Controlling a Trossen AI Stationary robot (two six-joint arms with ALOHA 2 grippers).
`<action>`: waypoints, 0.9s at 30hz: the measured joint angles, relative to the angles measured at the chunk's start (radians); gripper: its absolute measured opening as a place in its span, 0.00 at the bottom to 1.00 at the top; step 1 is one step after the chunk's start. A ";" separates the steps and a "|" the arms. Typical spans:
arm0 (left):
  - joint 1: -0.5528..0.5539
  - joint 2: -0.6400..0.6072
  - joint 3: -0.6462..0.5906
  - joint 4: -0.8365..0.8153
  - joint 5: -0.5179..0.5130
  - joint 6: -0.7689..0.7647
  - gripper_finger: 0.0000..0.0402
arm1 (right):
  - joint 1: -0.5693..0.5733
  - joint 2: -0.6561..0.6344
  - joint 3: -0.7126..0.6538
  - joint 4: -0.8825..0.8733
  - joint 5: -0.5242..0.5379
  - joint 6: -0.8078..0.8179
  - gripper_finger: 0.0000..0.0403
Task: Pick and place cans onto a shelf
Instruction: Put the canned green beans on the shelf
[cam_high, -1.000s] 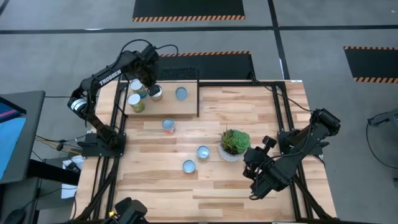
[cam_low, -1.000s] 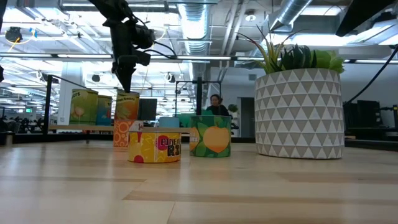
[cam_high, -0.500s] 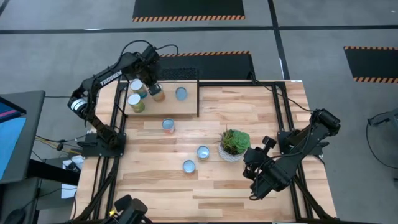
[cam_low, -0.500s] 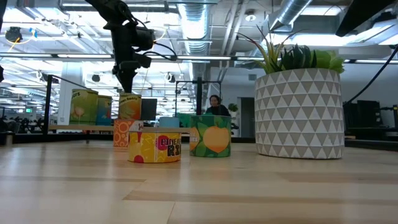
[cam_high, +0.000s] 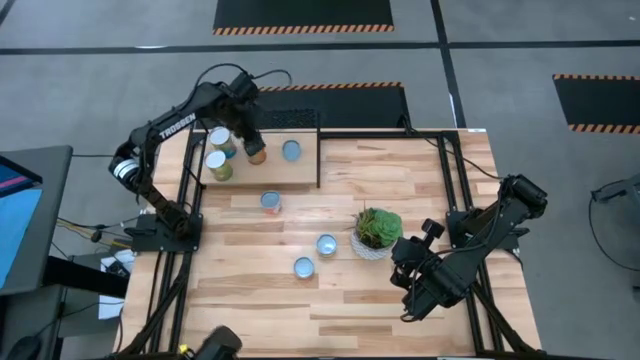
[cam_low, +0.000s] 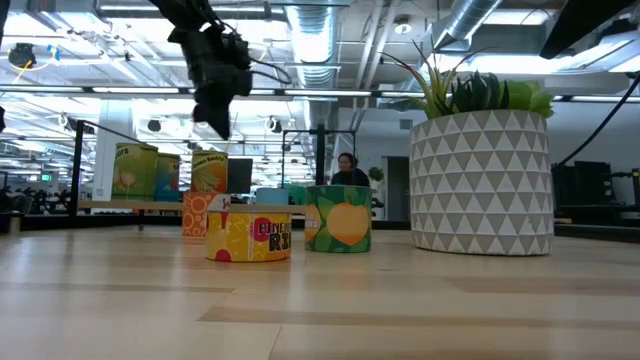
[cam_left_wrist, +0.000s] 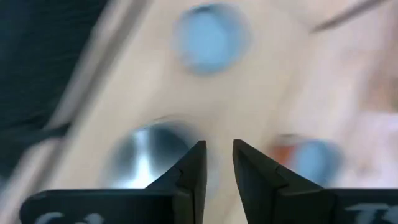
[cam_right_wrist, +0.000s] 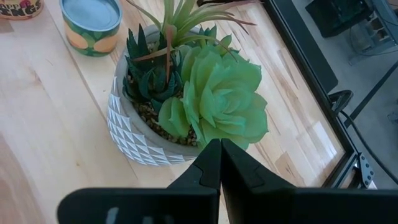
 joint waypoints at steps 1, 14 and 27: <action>-0.016 0.000 -0.001 -0.003 0.042 -0.001 0.16 | 0.000 0.000 0.000 0.000 0.000 0.000 0.07; -0.209 0.002 -0.090 0.094 -0.337 0.070 0.11 | -0.001 0.000 -0.023 -0.004 -0.001 -0.003 0.07; -0.167 0.002 -0.123 0.092 -0.422 0.070 0.11 | -0.001 0.000 -0.023 -0.003 -0.001 0.000 0.07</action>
